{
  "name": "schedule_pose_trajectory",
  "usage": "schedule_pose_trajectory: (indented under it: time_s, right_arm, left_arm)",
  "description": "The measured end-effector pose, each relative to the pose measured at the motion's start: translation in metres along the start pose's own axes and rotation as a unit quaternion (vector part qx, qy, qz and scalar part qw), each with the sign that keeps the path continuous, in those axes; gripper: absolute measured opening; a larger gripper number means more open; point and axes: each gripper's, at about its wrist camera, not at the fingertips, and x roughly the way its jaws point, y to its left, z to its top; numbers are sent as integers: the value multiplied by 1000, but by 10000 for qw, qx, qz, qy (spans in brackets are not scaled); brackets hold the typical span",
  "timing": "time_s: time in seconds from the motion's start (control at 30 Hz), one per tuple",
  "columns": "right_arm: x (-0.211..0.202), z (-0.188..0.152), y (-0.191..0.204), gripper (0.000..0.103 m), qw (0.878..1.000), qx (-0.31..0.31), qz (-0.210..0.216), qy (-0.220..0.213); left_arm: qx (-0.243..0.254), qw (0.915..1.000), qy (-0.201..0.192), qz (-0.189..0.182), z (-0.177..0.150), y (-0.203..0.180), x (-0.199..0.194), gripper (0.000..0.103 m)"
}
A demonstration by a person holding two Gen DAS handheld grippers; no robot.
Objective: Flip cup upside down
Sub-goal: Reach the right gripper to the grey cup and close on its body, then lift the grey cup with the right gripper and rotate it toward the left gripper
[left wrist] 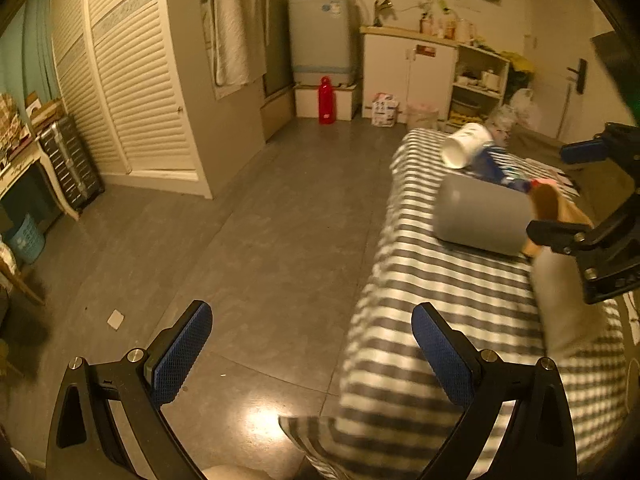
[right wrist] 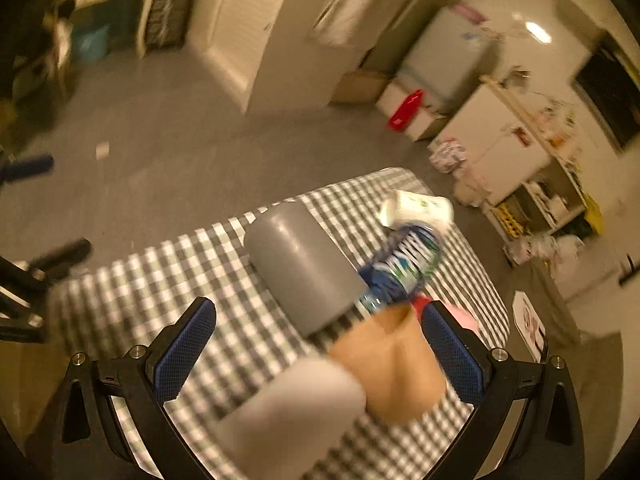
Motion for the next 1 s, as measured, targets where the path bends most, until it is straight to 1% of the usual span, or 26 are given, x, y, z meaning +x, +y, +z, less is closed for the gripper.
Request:
schedule_pose_trajectory:
  time_s: [0.1, 0.17, 0.33, 0.47, 0.5, 0.53, 0.57, 0.67, 0.77, 0.8, 0.9, 1.0]
  right_arm:
    - [38, 16, 4, 103, 9990, -334, 57, 308]
    - [57, 19, 7, 103, 9973, -546, 125, 468]
    - [93, 22, 14, 102, 9914, -986, 258, 815]
    - [115, 24, 14, 101, 9888, -1091, 319, 967]
    - [119, 26, 16, 94, 9885, -1103, 308, 983]
    - [121, 27, 17, 86, 9881, -1115, 302, 1012]
    - [122, 29, 17, 82, 9877, -1111, 321, 1048]
    - [118, 32, 20, 81, 9886, -1032, 275, 1060]
    - [100, 33, 18, 79, 9916, -710, 288, 1045]
    - [91, 33, 14, 76, 9929, -509, 291, 1038]
    - [54, 30, 2, 75, 9950, 145, 325, 938]
    - [13, 20, -11, 71, 9928, 762, 329, 861]
  left_arm:
    - [-115, 9998, 132, 78, 4, 11, 17, 103]
    - [-189, 9995, 238, 126, 3, 17, 25, 103]
    - [-234, 9987, 430, 169, -1, 24, 42, 103]
    - [-211, 9985, 476, 150, -3, 23, 45, 103]
    - [-199, 9986, 470, 151, -3, 22, 44, 103]
    - [-184, 9987, 447, 152, -3, 22, 44, 103]
    - [-164, 9988, 430, 161, -3, 23, 42, 103]
    - [-145, 9990, 379, 170, 0, 24, 37, 103]
    - [-161, 9993, 303, 160, 2, 23, 27, 103]
    - [-155, 9994, 270, 135, 2, 22, 22, 103]
    - [-113, 9997, 193, 100, 3, 16, 12, 103]
    - [-77, 9999, 57, -38, 2, 8, -4, 103]
